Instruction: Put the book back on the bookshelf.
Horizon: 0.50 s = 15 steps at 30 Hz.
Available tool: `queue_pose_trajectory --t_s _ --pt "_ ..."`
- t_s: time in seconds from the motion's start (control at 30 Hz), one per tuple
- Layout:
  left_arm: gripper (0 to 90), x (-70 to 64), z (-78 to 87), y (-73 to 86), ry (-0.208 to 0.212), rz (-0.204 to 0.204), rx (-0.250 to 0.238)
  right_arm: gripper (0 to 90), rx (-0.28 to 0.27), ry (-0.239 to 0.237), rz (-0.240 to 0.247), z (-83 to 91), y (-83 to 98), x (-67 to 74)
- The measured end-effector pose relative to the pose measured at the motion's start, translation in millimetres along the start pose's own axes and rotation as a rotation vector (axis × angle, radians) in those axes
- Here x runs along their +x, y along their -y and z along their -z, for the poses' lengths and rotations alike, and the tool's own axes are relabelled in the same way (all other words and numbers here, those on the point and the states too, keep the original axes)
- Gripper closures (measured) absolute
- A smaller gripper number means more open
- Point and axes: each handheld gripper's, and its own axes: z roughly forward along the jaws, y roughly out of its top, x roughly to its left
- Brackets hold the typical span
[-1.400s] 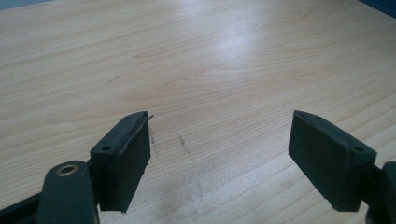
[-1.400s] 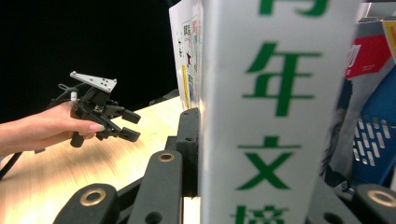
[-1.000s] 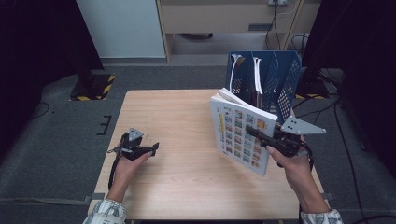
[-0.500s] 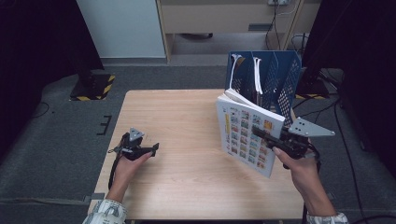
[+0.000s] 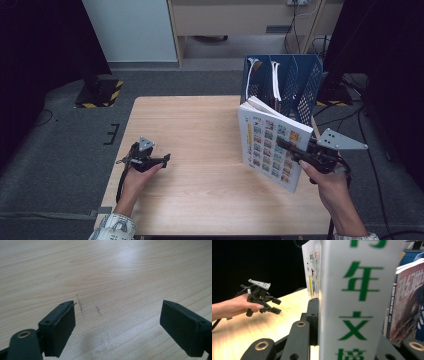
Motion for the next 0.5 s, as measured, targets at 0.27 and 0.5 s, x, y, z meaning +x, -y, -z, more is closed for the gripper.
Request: queue_pose_trajectory --t_s 0.27,0.5 --pt "13.1 0.3 0.4 -0.3 0.0 0.001 -0.003 74.1 0.004 0.011 0.005 6.3 0.0 -1.4" --pt "13.2 -0.7 0.1 -0.4 0.001 -0.002 -0.005 74.1 0.0 0.024 -0.002 12.7 0.0 -5.1"
